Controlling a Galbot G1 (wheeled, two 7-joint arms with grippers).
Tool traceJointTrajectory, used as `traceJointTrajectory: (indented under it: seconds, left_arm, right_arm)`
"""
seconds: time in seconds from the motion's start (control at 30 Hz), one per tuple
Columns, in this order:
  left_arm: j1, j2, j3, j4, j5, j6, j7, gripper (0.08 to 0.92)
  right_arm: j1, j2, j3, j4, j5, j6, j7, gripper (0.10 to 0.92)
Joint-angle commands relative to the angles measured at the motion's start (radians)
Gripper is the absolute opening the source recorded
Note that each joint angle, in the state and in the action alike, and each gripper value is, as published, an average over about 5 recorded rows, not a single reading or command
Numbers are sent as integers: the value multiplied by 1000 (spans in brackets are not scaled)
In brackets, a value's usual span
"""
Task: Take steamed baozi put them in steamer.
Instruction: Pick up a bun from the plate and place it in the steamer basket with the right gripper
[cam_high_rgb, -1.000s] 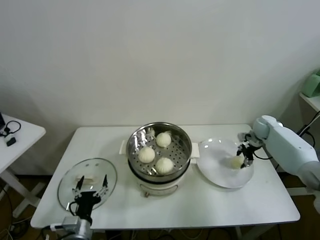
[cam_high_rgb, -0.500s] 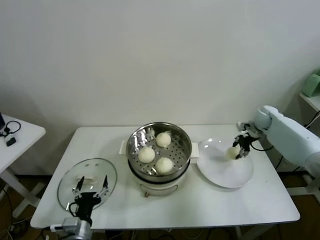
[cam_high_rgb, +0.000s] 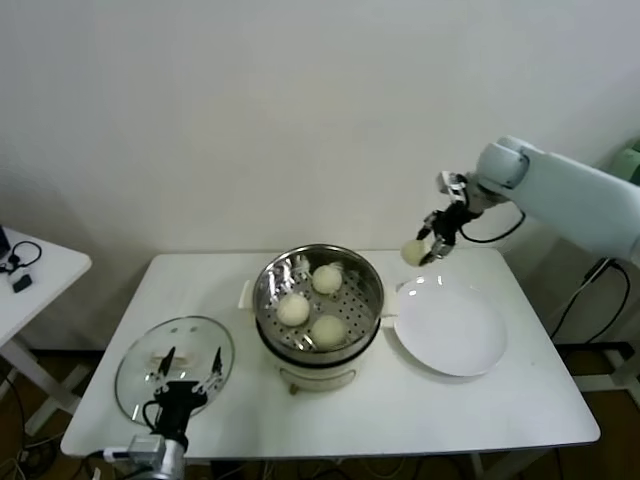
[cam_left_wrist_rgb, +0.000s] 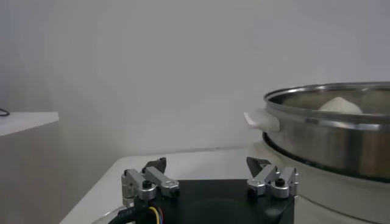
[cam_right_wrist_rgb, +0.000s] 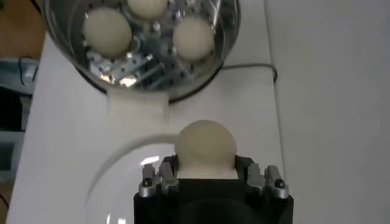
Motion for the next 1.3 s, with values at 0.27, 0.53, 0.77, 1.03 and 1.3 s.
traceJointTrajectory:
  seconds: [0.27, 0.53, 0.77, 1.03, 1.3]
  left_arm:
    - [15, 0, 13, -22, 6, -11, -1, 823]
    - [21, -9, 15, -37, 3, -7, -3, 823]
    - [29, -7, 20, -39, -2, -6, -4, 823]
    - [34, -13, 24, -32, -5, -8, -4, 823]
    - [34, -16, 36, -29, -2, -7, -4, 823]
  right_arm:
    - [221, 194, -283, 244, 390, -110, 100, 619]
    - [115, 245, -280, 219, 333, -117, 137, 619]
    - [32, 240, -276, 180, 270, -112, 160, 619]
    - [3, 232, -277, 154, 236, -106, 162, 619]
    - [-18, 229, -256, 138, 201, -98, 175, 620]
